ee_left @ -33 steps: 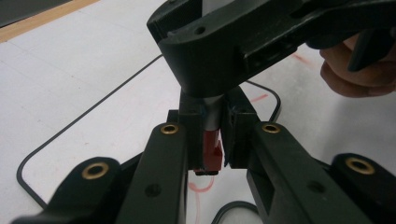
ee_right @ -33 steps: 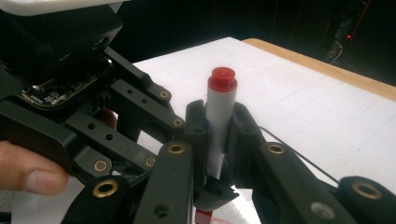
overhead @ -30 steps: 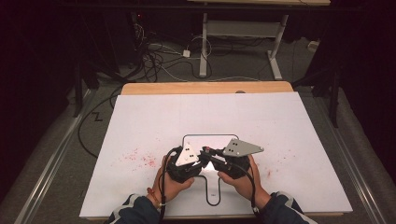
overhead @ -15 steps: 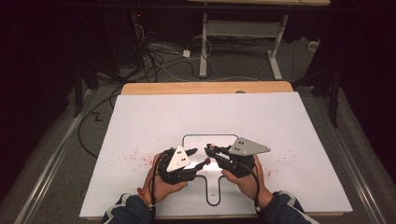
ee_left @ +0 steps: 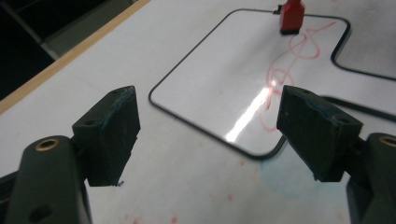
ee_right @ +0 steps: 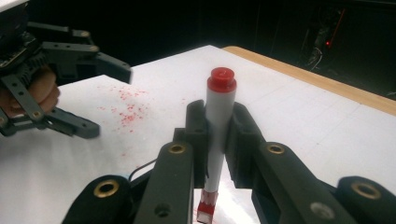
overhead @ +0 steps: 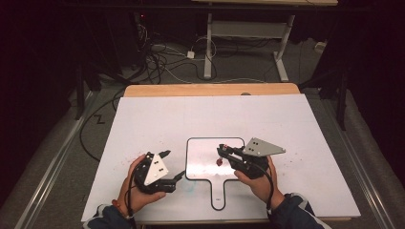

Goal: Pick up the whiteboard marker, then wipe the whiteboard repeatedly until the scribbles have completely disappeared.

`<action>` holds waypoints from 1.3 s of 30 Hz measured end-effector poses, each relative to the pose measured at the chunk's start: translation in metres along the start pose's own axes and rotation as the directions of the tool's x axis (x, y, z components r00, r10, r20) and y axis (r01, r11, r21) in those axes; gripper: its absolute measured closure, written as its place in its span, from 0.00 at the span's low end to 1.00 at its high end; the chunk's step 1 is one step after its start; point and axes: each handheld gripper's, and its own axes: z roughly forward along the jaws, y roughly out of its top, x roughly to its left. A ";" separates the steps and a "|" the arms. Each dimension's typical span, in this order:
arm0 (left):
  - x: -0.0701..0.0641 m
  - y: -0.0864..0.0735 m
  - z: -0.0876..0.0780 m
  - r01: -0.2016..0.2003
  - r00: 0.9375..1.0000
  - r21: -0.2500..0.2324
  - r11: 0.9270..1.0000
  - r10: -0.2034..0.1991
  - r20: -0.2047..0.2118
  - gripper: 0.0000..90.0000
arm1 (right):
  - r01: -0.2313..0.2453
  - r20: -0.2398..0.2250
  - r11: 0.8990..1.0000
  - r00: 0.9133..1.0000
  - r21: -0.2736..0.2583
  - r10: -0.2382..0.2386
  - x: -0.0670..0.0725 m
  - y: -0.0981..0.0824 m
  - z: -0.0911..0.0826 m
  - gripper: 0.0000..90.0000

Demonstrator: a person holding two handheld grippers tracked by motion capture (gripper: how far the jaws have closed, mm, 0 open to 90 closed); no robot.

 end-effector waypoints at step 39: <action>0.008 -0.045 -0.023 0.054 0.994 0.121 0.991 -0.042 -0.097 0.22 | 0.009 -0.090 0.999 0.996 0.042 -0.005 0.025 -0.005 0.061 0.90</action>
